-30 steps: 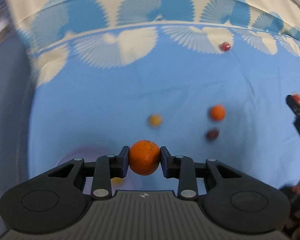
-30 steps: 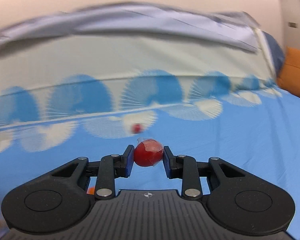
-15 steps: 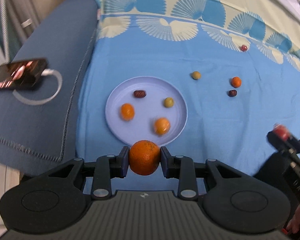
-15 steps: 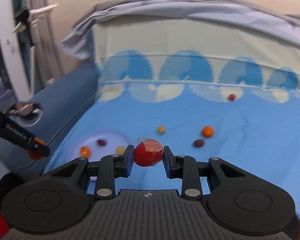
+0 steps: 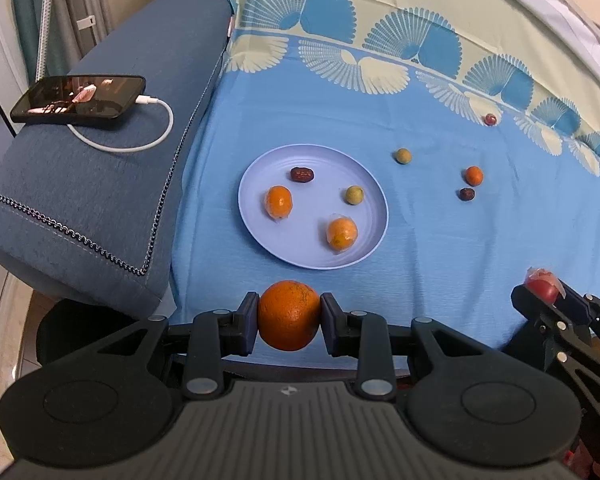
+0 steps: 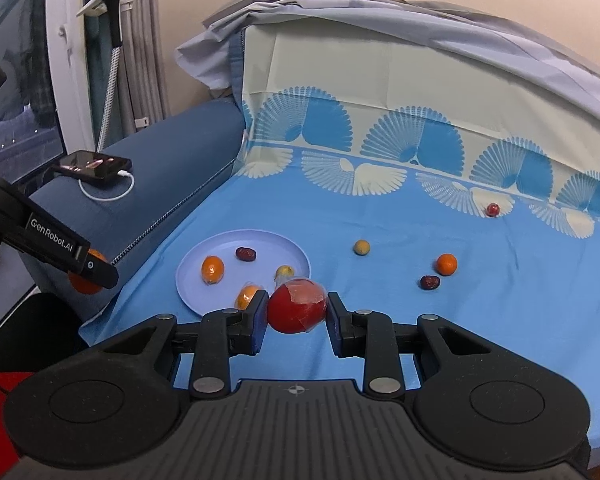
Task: Organize fruits
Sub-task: 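Carry the orange and plum over the plate and open both grippers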
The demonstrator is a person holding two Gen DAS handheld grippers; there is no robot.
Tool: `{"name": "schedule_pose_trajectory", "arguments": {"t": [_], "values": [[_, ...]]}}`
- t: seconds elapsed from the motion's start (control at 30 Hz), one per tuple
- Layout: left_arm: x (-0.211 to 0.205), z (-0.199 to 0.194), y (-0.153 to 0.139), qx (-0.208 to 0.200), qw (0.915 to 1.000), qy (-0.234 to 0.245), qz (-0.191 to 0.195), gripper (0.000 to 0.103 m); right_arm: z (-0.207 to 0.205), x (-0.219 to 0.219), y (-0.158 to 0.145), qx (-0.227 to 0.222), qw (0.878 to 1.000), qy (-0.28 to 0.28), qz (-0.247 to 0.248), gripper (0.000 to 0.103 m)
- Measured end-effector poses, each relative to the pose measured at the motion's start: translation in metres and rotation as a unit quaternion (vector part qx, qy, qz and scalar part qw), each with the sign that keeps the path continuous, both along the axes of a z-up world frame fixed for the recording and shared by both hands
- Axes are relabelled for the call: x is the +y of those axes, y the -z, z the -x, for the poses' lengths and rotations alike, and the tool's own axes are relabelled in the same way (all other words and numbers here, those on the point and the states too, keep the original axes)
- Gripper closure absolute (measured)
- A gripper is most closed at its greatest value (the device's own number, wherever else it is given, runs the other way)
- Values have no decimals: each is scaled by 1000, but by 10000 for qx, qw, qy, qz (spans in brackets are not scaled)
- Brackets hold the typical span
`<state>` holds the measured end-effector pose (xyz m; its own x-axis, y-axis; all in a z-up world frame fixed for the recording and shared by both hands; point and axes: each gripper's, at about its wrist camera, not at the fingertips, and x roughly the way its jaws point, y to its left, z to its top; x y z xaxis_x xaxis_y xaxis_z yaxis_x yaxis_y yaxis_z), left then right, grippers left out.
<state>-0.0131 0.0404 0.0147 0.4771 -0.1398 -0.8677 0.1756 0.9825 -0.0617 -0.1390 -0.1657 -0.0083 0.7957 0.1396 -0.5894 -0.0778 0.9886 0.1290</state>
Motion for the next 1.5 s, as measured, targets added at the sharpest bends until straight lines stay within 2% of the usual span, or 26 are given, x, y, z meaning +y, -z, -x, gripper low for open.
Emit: {"name": "schedule_pose_trajectory", "arguments": {"t": [0.3,0.67,1.1,1.5], "values": [[8,-4,1,-18,9999,-53,87,67,-6,3,2,87,10000,8,37,71],[11,-37,18,213,9997,-116,55,67,-29,1,21,426,9991,-61,-5,71],[-13,-105,58,547,9984,97,-110,67,-103,15,60,812,9961,-350,73,71],[-32,-162,111,832,9951,293,-438,67,-172,29,103,1170,9914,-586,107,71]]}}
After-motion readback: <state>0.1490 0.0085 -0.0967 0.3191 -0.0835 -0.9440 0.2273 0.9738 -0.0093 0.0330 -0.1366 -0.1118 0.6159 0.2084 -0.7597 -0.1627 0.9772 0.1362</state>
